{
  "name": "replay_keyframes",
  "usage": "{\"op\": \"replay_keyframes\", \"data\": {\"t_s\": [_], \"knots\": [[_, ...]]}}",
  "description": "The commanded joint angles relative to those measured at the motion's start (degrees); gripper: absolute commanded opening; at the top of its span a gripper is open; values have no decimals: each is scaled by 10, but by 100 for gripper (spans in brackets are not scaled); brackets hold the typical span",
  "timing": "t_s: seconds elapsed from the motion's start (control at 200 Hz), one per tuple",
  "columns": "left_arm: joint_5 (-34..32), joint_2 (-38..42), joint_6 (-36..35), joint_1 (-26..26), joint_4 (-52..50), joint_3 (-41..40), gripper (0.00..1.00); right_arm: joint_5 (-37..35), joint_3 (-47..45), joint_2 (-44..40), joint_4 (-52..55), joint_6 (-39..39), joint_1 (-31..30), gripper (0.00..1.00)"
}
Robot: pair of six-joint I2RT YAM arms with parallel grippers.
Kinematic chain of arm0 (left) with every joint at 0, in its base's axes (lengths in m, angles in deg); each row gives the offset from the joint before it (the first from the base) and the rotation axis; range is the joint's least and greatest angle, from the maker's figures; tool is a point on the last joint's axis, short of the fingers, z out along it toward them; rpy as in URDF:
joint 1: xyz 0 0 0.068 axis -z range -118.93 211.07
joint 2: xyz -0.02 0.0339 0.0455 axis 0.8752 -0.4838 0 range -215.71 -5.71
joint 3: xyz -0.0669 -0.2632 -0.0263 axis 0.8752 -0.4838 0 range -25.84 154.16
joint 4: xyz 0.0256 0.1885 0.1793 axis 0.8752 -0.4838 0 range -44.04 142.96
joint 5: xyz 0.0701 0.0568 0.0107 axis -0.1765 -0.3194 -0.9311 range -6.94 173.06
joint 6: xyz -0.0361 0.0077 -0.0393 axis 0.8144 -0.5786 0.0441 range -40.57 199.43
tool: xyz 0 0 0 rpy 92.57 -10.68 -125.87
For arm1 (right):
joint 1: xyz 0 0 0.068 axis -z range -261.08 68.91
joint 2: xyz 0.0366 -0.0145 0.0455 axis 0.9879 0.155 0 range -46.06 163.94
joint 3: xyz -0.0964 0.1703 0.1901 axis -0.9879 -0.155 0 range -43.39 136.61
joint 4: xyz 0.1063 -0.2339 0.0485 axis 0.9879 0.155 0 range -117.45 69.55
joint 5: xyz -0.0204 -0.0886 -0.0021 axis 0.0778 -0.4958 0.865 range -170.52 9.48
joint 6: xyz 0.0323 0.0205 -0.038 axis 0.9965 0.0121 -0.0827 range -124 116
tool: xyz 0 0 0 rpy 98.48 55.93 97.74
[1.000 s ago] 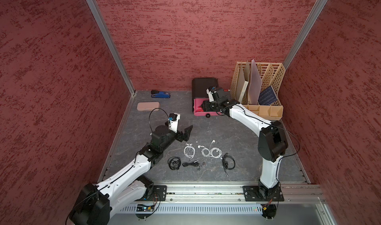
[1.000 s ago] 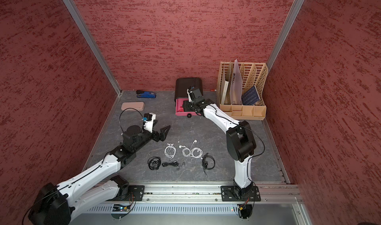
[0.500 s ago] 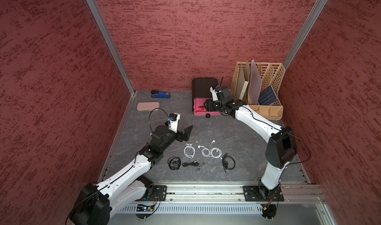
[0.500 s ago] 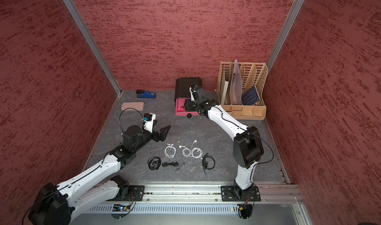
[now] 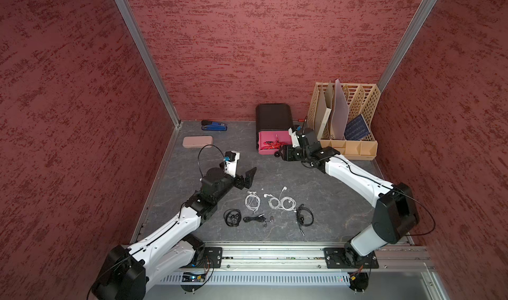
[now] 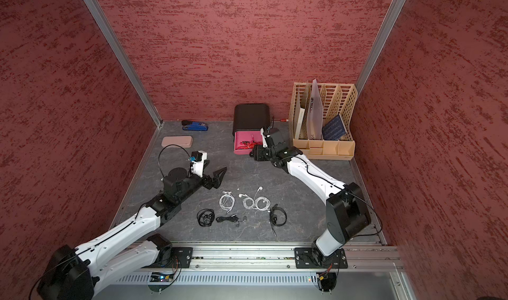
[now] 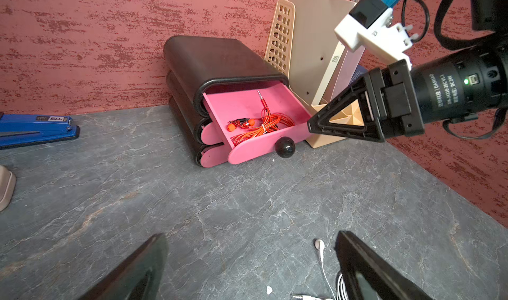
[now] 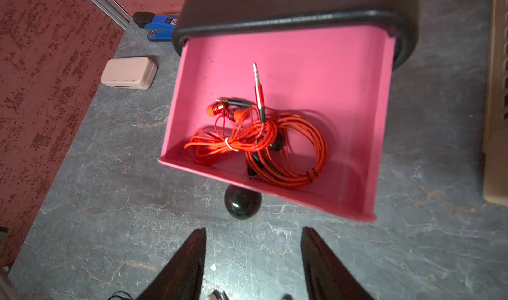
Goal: Place the wired earphones into the drawer by color
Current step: Close the drawer in the storage box.
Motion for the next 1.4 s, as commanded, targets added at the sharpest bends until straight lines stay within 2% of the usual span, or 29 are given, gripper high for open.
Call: {"op": "replay_keyframes", "data": {"t_s": [0.0, 0.501, 1.393], "knots": [[-4, 8, -1, -2, 17, -7, 100, 15, -19, -9, -39, 17, -4, 59], [-5, 7, 0, -3, 20, -8, 100, -8, -57, 48, -158, 37, -32, 58], [-5, 8, 0, -3, 21, -8, 100, -17, -78, 60, -242, 83, -40, 58]]}}
